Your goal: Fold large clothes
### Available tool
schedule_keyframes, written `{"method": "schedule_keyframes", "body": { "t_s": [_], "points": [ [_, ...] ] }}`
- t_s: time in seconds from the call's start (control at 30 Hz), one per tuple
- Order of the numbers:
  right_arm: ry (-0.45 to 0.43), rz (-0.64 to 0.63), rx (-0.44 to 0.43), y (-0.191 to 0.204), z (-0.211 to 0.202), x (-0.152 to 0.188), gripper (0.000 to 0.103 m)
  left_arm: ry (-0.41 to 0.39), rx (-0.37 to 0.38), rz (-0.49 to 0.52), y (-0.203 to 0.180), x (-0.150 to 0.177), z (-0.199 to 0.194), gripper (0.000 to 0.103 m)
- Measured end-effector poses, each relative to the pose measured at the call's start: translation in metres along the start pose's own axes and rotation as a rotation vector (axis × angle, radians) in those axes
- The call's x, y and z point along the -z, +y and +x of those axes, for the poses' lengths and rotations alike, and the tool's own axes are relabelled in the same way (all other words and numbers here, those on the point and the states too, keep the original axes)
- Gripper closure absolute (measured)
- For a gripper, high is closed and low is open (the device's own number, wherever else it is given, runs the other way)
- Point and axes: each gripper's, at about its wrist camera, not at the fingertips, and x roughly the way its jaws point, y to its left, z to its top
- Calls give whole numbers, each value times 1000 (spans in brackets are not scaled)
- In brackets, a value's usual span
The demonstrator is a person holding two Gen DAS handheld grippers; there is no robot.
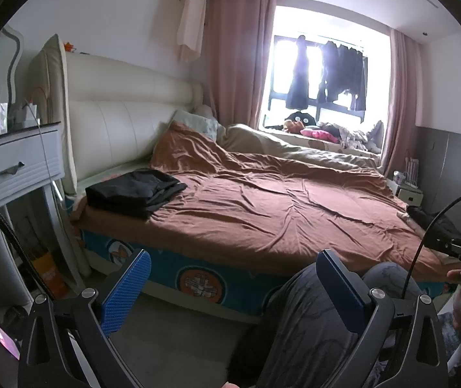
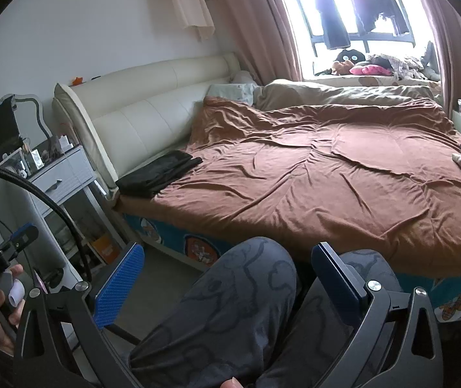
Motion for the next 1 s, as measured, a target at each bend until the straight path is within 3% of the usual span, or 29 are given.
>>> {"method": "schedule_keyframes", "body": {
  "t_s": [1.0],
  "points": [
    [-3,30,-13,-8,1,3,0,-21,12,4,4,-9,-11,0]
  ]
}}
